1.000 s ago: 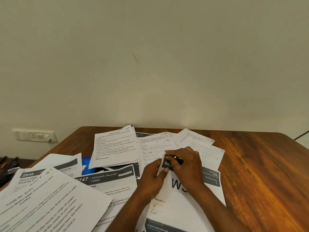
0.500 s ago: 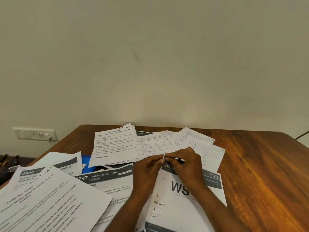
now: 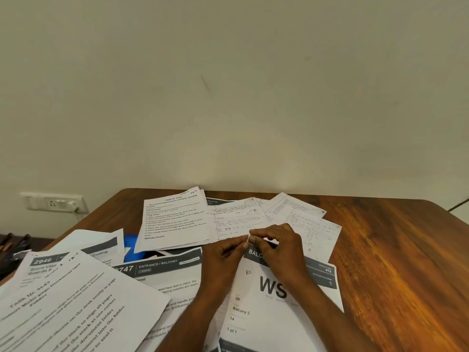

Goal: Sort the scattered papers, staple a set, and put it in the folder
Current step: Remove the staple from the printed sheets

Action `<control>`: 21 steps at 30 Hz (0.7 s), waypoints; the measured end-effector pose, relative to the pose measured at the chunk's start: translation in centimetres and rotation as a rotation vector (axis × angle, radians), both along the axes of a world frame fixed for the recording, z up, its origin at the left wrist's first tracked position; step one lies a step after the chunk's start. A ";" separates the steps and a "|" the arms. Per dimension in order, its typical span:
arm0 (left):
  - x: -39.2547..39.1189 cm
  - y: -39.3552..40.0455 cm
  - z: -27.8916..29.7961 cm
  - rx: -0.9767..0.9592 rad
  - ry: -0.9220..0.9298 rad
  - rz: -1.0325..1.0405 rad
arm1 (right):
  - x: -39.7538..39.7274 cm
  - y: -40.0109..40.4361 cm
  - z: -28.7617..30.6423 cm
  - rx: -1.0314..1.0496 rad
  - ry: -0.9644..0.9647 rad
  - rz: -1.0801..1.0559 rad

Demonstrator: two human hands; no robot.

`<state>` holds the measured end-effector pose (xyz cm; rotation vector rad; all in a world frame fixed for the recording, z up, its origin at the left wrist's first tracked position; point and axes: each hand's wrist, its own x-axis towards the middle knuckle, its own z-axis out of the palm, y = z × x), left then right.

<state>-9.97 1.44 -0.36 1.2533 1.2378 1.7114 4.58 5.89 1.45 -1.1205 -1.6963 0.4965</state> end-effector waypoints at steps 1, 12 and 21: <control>0.0 0.0 0.0 0.001 0.006 -0.002 | 0.0 0.0 0.1 -0.033 0.019 0.005; 0.3 -0.3 -0.2 0.091 0.154 0.144 | -0.1 -0.2 0.6 -0.099 0.020 0.003; 0.1 0.0 -0.5 0.082 0.183 0.147 | 0.0 -0.5 0.8 -0.078 0.047 0.081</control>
